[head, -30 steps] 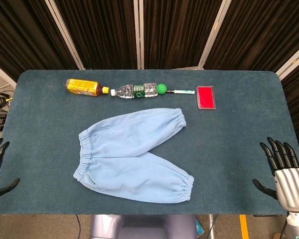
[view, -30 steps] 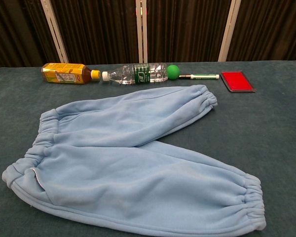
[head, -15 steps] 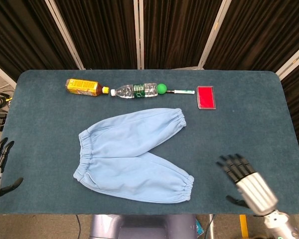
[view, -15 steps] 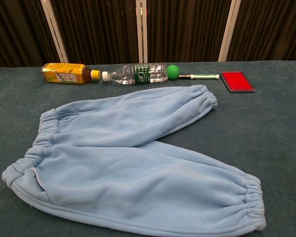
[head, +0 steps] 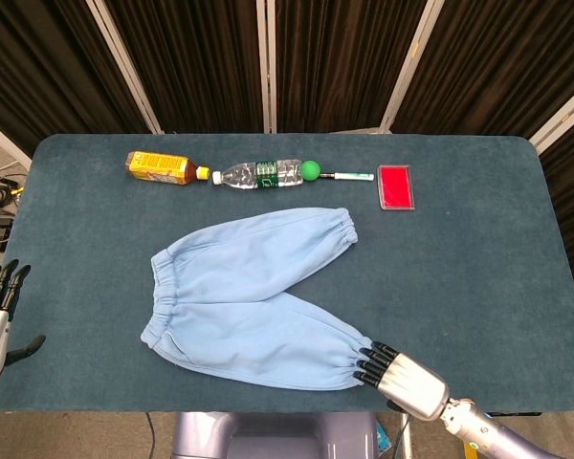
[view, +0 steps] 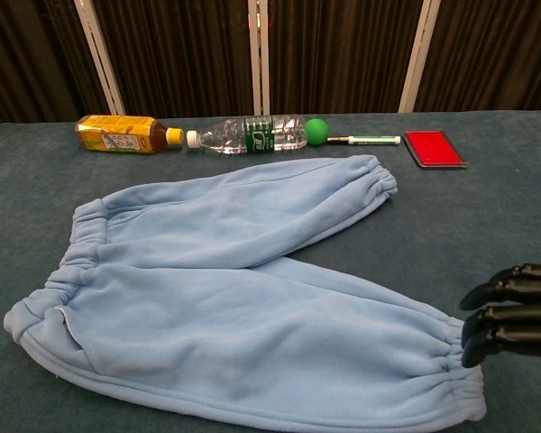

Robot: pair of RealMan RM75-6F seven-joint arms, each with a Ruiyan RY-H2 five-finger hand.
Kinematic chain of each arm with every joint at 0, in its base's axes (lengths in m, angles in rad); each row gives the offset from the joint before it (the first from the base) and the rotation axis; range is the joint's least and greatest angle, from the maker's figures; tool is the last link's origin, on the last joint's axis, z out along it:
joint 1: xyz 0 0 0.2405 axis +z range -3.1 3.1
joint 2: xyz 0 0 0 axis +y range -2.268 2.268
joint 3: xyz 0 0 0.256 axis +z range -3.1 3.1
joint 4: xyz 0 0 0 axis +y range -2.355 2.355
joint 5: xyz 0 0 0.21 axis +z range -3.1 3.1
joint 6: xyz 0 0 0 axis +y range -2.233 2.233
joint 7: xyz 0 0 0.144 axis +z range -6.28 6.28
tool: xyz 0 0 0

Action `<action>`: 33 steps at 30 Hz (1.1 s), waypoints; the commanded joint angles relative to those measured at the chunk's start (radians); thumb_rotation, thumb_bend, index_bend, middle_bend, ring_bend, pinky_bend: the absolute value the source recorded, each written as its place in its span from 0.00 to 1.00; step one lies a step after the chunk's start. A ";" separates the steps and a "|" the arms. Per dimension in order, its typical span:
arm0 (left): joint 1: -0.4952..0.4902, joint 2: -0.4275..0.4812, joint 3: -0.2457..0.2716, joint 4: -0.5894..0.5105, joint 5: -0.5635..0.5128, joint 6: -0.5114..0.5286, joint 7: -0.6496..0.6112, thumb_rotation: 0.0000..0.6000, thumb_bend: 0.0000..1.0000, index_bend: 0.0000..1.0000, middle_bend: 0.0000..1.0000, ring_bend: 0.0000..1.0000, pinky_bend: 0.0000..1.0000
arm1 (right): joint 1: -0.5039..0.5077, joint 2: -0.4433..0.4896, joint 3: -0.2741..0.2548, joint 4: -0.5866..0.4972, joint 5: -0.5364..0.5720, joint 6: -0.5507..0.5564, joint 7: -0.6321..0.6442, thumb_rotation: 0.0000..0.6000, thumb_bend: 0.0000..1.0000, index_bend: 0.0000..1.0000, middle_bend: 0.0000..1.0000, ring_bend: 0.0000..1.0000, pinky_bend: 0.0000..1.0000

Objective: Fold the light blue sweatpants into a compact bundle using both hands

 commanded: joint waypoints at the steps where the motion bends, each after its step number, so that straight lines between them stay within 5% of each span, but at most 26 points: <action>1: -0.002 0.003 0.001 0.000 0.002 -0.001 -0.006 1.00 0.02 0.00 0.00 0.00 0.00 | 0.031 -0.054 -0.007 0.055 -0.006 -0.001 0.001 1.00 0.00 0.33 0.30 0.20 0.25; 11: -0.005 0.003 0.006 0.007 0.002 -0.001 -0.012 1.00 0.02 0.00 0.00 0.00 0.00 | 0.089 -0.180 -0.024 0.178 -0.001 -0.024 -0.043 1.00 0.02 0.37 0.30 0.20 0.25; 20: -0.009 0.003 0.006 0.013 -0.006 -0.005 -0.019 1.00 0.02 0.00 0.00 0.00 0.00 | 0.109 -0.232 -0.034 0.242 0.023 -0.019 -0.085 1.00 0.21 0.38 0.33 0.21 0.27; 28: -0.018 -0.003 0.007 0.019 -0.017 -0.022 -0.013 1.00 0.02 0.00 0.00 0.00 0.00 | 0.127 -0.259 -0.037 0.268 0.064 -0.012 -0.070 1.00 0.36 0.50 0.46 0.36 0.42; 33: -0.052 -0.013 0.021 0.060 0.033 -0.065 -0.049 1.00 0.02 0.00 0.00 0.00 0.00 | 0.125 -0.273 -0.044 0.254 0.116 0.038 0.064 1.00 0.46 0.60 0.54 0.46 0.52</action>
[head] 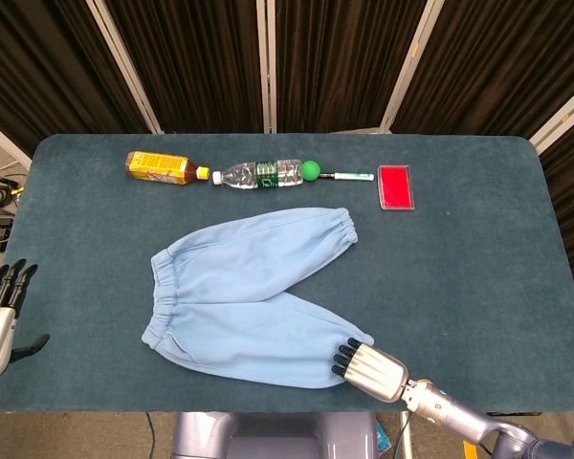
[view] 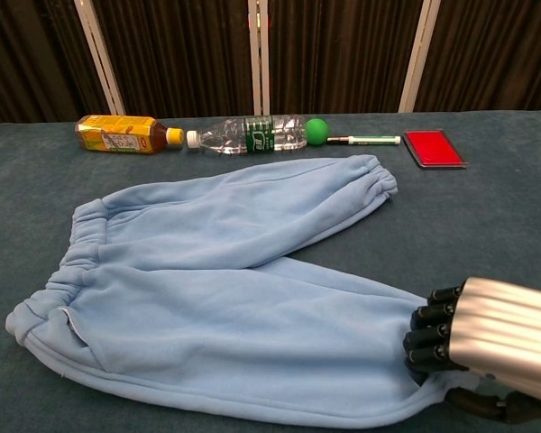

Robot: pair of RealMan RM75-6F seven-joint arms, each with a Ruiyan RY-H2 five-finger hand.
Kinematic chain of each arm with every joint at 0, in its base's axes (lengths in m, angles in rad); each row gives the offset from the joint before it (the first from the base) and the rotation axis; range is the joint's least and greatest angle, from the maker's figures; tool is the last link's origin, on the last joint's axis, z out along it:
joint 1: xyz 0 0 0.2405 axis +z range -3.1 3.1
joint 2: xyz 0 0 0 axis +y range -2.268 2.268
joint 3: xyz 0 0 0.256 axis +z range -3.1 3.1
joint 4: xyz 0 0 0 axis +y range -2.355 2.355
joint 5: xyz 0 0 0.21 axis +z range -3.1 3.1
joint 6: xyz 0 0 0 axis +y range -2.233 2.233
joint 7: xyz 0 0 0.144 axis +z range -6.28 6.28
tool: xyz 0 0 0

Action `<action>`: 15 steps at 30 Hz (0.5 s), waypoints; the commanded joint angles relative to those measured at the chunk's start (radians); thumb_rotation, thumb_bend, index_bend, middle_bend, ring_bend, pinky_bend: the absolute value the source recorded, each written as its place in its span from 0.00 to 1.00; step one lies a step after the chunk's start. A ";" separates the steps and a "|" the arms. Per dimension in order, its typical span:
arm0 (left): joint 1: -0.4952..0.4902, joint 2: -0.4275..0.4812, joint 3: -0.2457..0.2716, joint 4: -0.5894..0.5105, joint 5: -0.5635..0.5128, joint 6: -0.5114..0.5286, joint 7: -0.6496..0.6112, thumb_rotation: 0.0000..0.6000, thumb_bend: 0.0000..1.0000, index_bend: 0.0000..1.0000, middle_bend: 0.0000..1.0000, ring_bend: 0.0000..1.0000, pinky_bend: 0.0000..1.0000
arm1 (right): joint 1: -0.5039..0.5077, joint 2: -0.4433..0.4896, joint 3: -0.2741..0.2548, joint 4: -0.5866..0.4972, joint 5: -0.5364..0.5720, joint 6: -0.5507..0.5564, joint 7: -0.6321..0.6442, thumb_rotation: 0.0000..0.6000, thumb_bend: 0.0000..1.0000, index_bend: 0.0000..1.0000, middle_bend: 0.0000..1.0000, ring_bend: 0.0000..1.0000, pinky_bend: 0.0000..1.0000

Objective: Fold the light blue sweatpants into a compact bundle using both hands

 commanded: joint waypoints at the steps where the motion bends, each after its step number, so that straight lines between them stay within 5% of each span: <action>1: -0.030 -0.012 0.014 0.044 0.057 -0.030 -0.033 1.00 0.02 0.02 0.00 0.00 0.00 | 0.001 -0.008 -0.005 -0.023 0.053 0.027 0.107 1.00 0.47 0.60 0.54 0.46 0.52; 15: -0.227 -0.229 0.147 0.506 0.453 -0.136 -0.214 1.00 0.03 0.20 0.03 0.08 0.14 | 0.029 0.053 0.010 -0.234 0.211 -0.067 0.218 1.00 0.55 0.63 0.57 0.47 0.53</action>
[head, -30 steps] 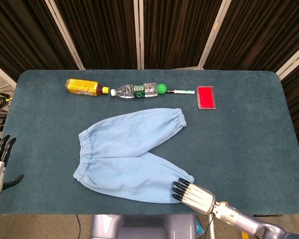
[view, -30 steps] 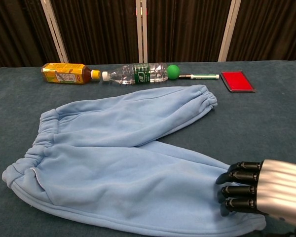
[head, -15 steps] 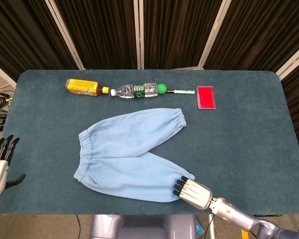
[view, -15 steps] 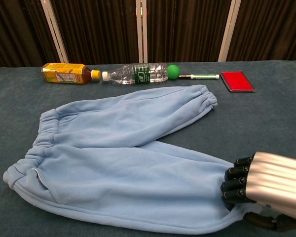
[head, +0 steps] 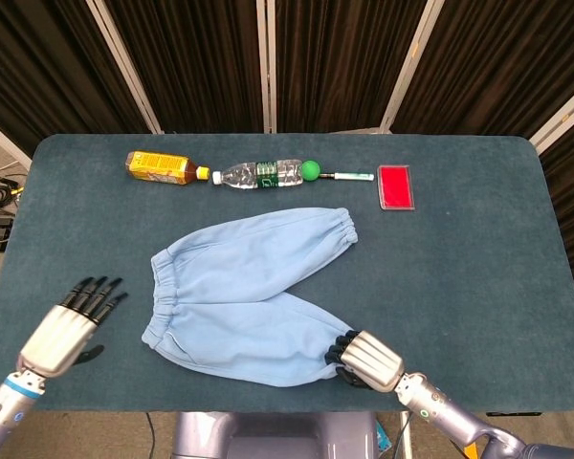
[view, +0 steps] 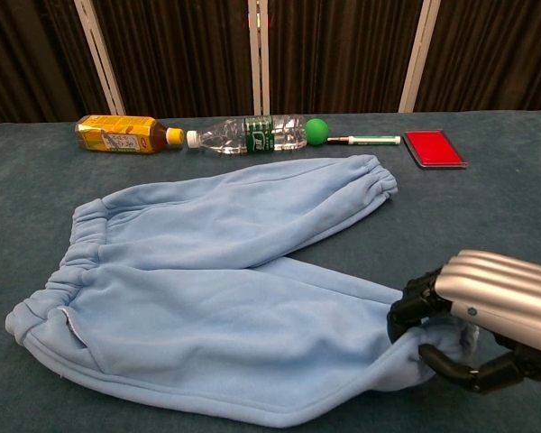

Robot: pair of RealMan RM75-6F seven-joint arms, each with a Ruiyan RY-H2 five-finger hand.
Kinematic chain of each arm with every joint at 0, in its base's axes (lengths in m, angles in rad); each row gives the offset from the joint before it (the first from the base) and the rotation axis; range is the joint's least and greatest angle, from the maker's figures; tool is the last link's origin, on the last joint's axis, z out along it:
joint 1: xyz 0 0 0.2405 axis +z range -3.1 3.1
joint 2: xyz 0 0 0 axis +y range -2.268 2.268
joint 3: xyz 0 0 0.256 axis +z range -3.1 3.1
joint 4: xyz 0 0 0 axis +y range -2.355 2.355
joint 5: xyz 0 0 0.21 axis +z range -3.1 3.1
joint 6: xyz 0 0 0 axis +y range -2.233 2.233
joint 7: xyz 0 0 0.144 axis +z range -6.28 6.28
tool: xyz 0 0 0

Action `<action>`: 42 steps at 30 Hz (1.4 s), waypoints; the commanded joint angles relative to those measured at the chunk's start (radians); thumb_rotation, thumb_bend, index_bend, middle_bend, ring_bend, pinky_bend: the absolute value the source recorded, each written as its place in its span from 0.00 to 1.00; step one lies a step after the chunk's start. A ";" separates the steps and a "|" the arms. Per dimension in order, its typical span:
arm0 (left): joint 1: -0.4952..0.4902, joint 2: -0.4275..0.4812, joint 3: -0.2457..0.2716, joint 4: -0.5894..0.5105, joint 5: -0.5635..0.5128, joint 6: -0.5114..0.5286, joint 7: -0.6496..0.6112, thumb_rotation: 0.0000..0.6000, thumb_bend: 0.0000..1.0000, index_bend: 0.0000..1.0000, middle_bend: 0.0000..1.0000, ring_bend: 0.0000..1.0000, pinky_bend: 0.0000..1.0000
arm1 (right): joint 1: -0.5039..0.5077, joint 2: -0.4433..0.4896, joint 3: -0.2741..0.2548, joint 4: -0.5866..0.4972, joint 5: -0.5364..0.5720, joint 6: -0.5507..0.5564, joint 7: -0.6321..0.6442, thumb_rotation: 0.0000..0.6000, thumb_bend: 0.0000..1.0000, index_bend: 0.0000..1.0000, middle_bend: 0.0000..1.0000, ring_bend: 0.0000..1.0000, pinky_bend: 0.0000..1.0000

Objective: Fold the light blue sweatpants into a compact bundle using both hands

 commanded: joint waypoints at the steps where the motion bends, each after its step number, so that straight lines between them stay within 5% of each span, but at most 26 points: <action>1: -0.063 -0.113 0.047 0.175 0.085 -0.006 -0.086 1.00 0.03 0.23 0.05 0.10 0.15 | 0.004 0.008 0.002 -0.024 0.017 -0.012 -0.001 1.00 0.55 0.63 0.57 0.47 0.53; 15: -0.135 -0.310 0.066 0.418 0.091 -0.019 -0.156 1.00 0.05 0.27 0.08 0.14 0.22 | 0.010 0.023 0.001 -0.055 0.055 -0.028 -0.020 1.00 0.61 0.63 0.57 0.47 0.53; 20: -0.152 -0.352 0.065 0.456 0.083 -0.012 -0.177 1.00 0.16 0.31 0.11 0.17 0.26 | 0.013 0.034 -0.004 -0.064 0.058 -0.028 -0.012 1.00 0.64 0.63 0.57 0.47 0.53; 27: -0.166 -0.383 0.073 0.484 0.081 0.014 -0.172 1.00 0.44 0.59 0.38 0.41 0.47 | 0.016 0.065 -0.011 -0.092 0.054 -0.016 -0.008 1.00 0.66 0.63 0.57 0.47 0.53; 30: -0.168 -0.382 0.073 0.468 0.061 0.019 -0.200 1.00 0.55 0.65 0.43 0.45 0.51 | 0.019 0.085 -0.004 -0.117 0.057 -0.007 -0.007 1.00 0.68 0.63 0.57 0.47 0.53; 34: -0.181 -0.348 0.047 0.371 -0.024 -0.028 -0.318 1.00 0.57 0.66 0.44 0.46 0.52 | 0.040 0.116 0.042 -0.171 0.084 -0.009 -0.022 1.00 0.69 0.63 0.57 0.47 0.53; 42: -0.230 -0.220 -0.021 0.131 -0.172 -0.180 -0.251 1.00 0.60 0.67 0.44 0.46 0.52 | 0.112 0.155 0.166 -0.268 0.215 -0.114 -0.083 1.00 0.69 0.63 0.57 0.47 0.53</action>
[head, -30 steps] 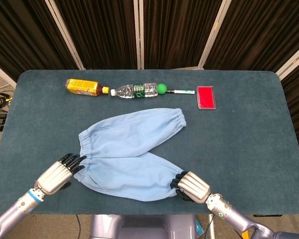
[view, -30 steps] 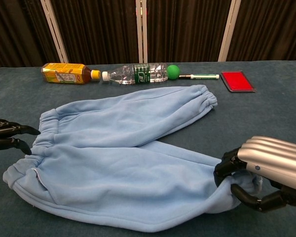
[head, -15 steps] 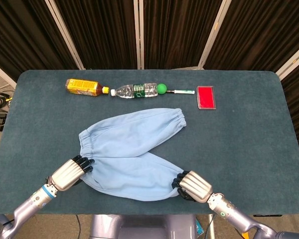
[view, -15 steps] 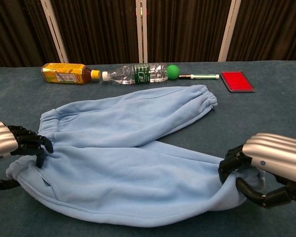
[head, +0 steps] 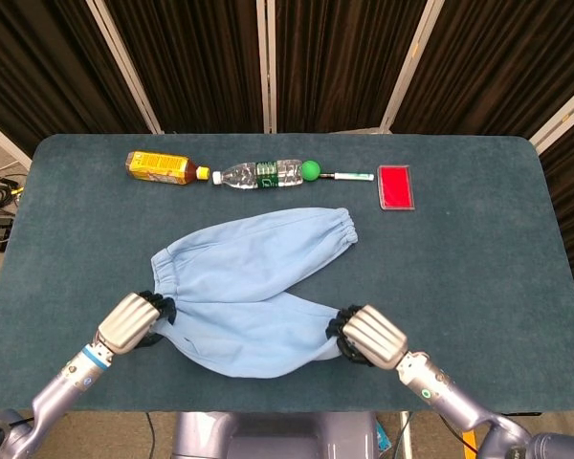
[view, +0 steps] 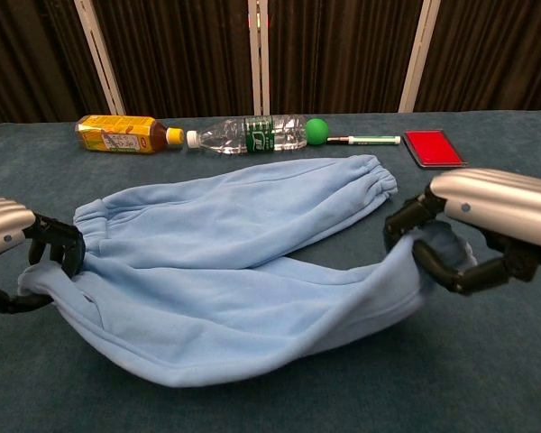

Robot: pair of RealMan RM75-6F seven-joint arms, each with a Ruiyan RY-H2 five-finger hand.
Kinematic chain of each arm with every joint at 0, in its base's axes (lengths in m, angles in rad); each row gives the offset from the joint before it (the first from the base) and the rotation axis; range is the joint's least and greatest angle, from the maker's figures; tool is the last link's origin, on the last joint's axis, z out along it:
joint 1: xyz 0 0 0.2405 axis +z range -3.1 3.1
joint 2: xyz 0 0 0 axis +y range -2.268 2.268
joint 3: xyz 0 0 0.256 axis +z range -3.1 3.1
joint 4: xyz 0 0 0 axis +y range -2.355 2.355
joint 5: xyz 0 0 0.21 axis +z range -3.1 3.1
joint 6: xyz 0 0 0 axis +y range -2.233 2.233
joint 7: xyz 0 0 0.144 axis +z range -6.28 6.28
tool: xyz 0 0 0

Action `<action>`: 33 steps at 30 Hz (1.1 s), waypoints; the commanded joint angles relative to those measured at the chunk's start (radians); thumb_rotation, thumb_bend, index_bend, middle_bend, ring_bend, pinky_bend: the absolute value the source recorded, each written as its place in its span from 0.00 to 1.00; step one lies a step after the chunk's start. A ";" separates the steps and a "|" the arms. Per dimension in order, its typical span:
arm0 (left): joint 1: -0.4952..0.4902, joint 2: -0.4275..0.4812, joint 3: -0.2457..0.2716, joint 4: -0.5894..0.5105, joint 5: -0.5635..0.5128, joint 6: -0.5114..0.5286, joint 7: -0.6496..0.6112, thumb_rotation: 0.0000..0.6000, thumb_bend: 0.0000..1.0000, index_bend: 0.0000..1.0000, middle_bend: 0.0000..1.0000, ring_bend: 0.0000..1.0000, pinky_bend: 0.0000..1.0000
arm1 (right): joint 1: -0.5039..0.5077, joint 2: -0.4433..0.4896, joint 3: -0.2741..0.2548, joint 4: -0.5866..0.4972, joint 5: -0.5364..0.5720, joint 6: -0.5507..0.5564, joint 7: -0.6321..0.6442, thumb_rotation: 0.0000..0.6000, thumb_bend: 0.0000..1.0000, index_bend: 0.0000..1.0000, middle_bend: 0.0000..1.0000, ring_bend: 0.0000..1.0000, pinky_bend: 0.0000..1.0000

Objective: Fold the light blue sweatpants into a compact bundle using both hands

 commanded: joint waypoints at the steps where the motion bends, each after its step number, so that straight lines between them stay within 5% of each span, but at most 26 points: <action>1: -0.037 0.091 -0.059 -0.156 -0.116 -0.108 0.065 1.00 0.60 0.67 0.44 0.46 0.52 | 0.050 0.022 0.085 -0.049 0.095 -0.073 -0.059 1.00 0.69 0.63 0.57 0.47 0.53; 7: -0.090 0.171 -0.137 -0.297 -0.299 -0.265 0.133 1.00 0.60 0.67 0.44 0.46 0.52 | 0.127 0.028 0.208 -0.077 0.292 -0.207 -0.174 1.00 0.69 0.63 0.57 0.47 0.53; 14: -0.157 0.178 -0.205 -0.267 -0.455 -0.393 0.151 1.00 0.60 0.66 0.44 0.46 0.51 | 0.214 -0.027 0.313 -0.022 0.561 -0.307 -0.330 1.00 0.69 0.63 0.57 0.47 0.53; 21: -0.201 0.180 -0.221 -0.224 -0.577 -0.501 0.187 1.00 0.60 0.63 0.43 0.46 0.48 | 0.294 -0.109 0.362 0.105 0.742 -0.359 -0.383 1.00 0.69 0.63 0.57 0.47 0.53; 33: -0.237 0.149 -0.236 -0.146 -0.648 -0.553 0.174 1.00 0.60 0.63 0.43 0.45 0.47 | 0.384 -0.228 0.382 0.338 0.855 -0.377 -0.437 1.00 0.69 0.62 0.56 0.47 0.53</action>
